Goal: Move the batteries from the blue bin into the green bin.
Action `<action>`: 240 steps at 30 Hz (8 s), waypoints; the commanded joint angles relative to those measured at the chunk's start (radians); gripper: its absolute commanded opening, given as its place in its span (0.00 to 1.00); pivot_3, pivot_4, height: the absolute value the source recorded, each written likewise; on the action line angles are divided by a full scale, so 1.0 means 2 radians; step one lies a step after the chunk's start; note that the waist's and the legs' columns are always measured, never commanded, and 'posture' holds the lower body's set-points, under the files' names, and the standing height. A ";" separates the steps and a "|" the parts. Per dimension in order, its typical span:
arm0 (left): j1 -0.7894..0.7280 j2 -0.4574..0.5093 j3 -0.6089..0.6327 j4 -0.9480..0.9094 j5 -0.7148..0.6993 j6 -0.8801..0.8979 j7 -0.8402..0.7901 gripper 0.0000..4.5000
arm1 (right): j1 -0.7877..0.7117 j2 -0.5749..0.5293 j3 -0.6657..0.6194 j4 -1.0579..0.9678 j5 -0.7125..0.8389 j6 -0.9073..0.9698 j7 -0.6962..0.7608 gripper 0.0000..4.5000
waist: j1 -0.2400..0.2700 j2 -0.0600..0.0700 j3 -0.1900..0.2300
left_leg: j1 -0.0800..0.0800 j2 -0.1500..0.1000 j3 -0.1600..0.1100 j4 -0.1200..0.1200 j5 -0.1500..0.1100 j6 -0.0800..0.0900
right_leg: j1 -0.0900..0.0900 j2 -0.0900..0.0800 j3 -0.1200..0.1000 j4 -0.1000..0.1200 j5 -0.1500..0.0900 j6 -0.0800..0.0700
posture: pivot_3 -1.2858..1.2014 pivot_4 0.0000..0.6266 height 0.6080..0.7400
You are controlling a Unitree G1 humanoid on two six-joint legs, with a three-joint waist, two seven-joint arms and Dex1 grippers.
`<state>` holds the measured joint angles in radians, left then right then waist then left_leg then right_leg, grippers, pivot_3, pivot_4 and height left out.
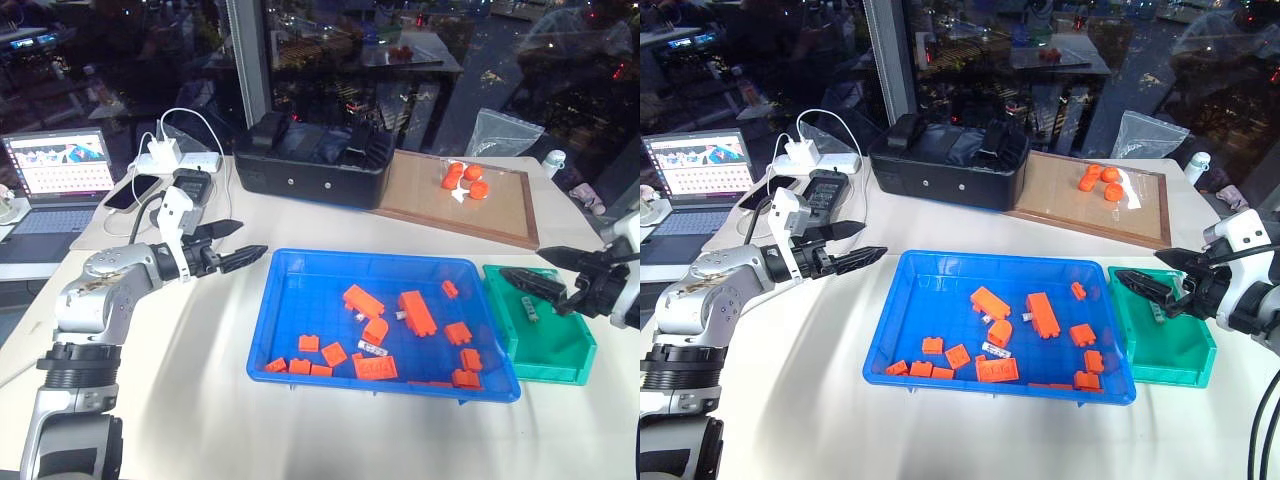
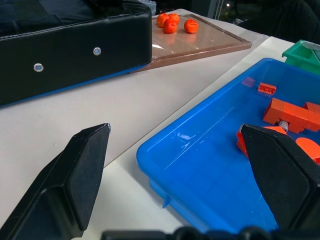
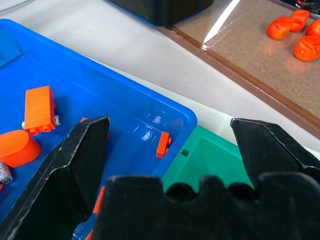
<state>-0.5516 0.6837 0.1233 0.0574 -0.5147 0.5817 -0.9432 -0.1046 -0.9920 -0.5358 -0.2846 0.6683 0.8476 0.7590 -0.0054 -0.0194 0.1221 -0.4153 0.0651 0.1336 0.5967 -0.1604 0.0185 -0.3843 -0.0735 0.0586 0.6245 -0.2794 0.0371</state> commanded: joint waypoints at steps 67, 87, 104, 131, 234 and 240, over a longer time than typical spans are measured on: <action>-0.017 0.103 -0.103 -0.118 -0.004 0.046 -0.183 1.00 | -0.088 -0.100 0.288 -0.152 -0.016 0.158 0.117 0.44 | 0.002 -0.001 0.000 | -0.002 0.001 -0.001 0.002 0.000 0.000 | -0.001 0.001 -0.001 0.001 -0.001 -0.002 | 0.52 0.24 0.98; -0.023 0.100 -0.089 -0.122 -0.010 0.058 -0.172 1.00 | -0.246 0.043 0.426 0.185 -0.283 -0.253 0.165 0.99 | -0.003 0.000 0.000 | -0.003 0.002 -0.003 0.005 0.000 0.001 | -0.002 0.003 -0.001 0.002 0.000 -0.001 | 0.52 0.24 0.98; -0.008 0.103 -0.079 -0.139 -0.018 0.067 -0.156 1.00 | -0.263 0.080 0.446 0.183 -0.311 -0.169 0.228 0.46 | -0.002 0.000 0.000 | -0.003 0.002 -0.001 0.005 0.000 0.001 | -0.001 0.004 -0.001 0.003 0.000 -0.001 | 0.52 0.24 0.98; -0.079 0.039 -0.121 -0.072 -0.012 0.043 -0.198 1.00 | -0.063 -0.094 0.152 0.112 -0.257 -0.033 0.132 0.06 | -0.002 0.002 -0.003 | -0.003 0.001 -0.001 0.006 -0.001 0.001 | -0.001 0.003 -0.002 0.003 0.000 -0.002 | 0.52 0.24 0.98; -0.071 0.061 -0.134 -0.086 0.003 0.043 -0.212 1.00 | -0.217 0.094 0.432 -0.106 -0.144 0.185 -0.038 0.14 | -0.003 0.002 -0.004 | -0.004 0.001 -0.009 0.006 -0.001 0.001 | -0.002 0.007 0.000 0.003 0.000 -0.003 | 0.52 0.24 0.98; -0.083 0.048 -0.131 -0.080 -0.010 0.042 -0.224 1.00 | -0.228 0.042 0.322 -0.111 -0.113 0.208 -0.013 0.06 | -0.001 0.002 -0.004 | -0.004 0.001 -0.010 0.006 -0.001 0.001 | -0.002 0.007 0.000 0.003 -0.001 -0.003 | 0.52 0.24 0.98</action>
<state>-0.6832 0.7828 -0.1559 -0.0947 -0.5123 0.6786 -1.3748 -0.5379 -0.8573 0.2265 -0.4949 0.4316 1.2525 0.7179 -0.0073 -0.0159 0.1147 -0.4243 0.0675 0.1145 0.6082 -0.1616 0.0203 -0.3877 -0.0592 0.0583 0.6304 -0.2804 0.0310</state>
